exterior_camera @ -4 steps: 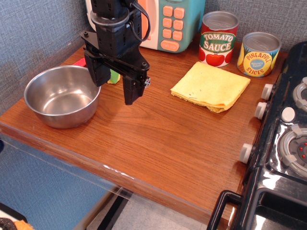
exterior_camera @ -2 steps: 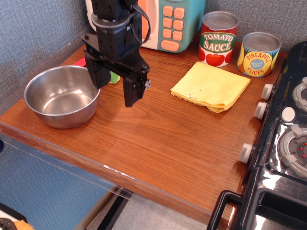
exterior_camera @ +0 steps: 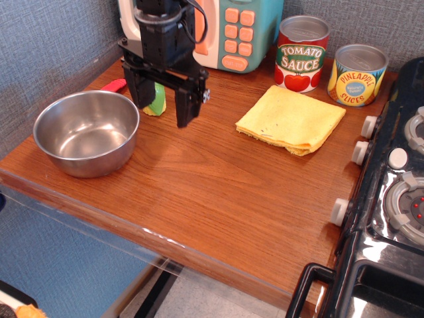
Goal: Move the lime bottle onto the let top corner of the yellow napkin.
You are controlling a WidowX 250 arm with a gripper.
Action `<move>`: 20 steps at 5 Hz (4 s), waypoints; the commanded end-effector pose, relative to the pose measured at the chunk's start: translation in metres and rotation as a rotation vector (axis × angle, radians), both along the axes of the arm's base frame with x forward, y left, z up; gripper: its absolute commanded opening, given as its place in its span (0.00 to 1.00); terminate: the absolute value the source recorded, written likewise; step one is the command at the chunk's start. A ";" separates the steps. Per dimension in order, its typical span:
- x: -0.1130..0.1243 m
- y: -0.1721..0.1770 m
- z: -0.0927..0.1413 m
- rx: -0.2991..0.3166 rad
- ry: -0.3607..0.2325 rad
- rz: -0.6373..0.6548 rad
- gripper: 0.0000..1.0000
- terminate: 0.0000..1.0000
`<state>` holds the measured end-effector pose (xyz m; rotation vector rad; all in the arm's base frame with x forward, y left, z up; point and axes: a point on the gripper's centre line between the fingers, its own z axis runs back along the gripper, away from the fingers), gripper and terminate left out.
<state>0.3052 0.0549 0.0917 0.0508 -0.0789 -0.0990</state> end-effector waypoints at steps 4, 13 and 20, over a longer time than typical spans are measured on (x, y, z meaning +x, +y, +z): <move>0.083 0.082 0.004 0.083 -0.057 0.248 1.00 0.00; 0.105 -0.025 0.045 -0.144 -0.160 0.068 0.00 0.00; 0.119 -0.072 0.011 -0.057 -0.122 -0.054 1.00 0.00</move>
